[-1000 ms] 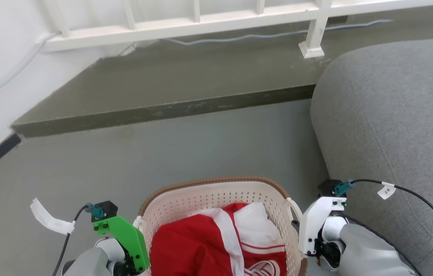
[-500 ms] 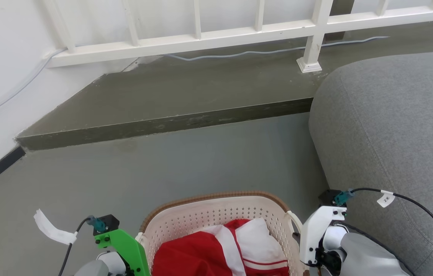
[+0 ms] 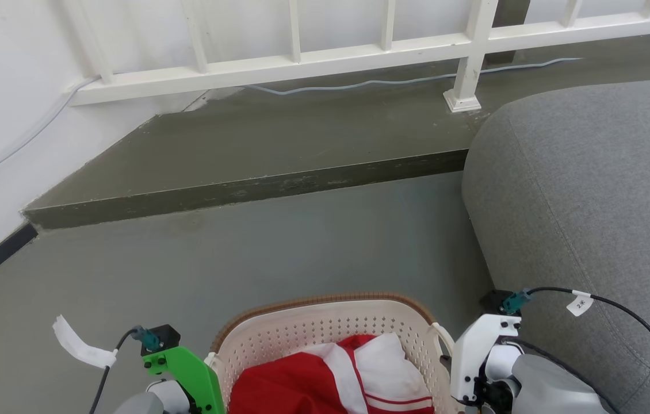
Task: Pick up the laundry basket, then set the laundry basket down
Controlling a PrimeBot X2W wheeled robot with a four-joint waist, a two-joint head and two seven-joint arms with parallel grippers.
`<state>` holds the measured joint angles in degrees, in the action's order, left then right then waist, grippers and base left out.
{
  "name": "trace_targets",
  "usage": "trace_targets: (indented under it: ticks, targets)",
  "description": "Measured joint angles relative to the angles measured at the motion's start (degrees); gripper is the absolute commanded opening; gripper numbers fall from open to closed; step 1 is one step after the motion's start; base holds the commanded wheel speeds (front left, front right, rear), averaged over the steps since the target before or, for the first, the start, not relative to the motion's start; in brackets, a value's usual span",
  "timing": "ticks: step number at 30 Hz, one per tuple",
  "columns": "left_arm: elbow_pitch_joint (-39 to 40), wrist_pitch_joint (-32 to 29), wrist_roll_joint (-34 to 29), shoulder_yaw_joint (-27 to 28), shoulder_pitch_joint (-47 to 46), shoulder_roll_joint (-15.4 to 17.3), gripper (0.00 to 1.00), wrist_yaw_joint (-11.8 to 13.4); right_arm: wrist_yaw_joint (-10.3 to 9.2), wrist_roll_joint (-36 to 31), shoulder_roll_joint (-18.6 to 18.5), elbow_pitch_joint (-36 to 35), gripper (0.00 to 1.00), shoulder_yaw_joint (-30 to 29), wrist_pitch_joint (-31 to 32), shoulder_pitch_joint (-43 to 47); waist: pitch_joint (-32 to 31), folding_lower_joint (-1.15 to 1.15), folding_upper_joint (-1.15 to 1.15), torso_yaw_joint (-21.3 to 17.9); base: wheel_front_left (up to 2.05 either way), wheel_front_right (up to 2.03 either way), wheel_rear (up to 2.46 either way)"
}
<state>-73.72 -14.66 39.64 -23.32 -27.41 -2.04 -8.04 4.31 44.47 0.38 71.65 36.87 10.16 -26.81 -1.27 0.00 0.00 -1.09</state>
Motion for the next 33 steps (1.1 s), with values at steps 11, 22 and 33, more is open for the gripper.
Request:
trace_targets:
  ticks: [11, 22, 33]
  targets:
    - [0.00, -0.21, 0.05, -0.36, 0.09, 0.00, 0.00, 0.05, -0.36, 0.56, 0.01, 0.00, 0.00, 0.16, 0.07, 0.02, 0.03, 0.00, 0.00, -0.06, 0.00, 0.00, 0.00]
    - [0.00, -0.43, 1.00, -0.82, 0.14, 0.00, 0.00, 0.49, -0.46, 0.99, 0.01, 0.00, 0.00, 0.31, 0.07, 0.02, 0.09, 0.00, 0.00, -0.04, 0.00, 0.00, 0.00]
    - [0.00, -0.48, 1.00, -1.18, 0.14, 0.00, 0.00, 0.51, -0.80, 1.49, 0.01, 0.00, 0.00, 0.31, 0.07, 0.02, 0.19, 0.00, 0.00, -0.12, 0.00, 0.00, 0.00]
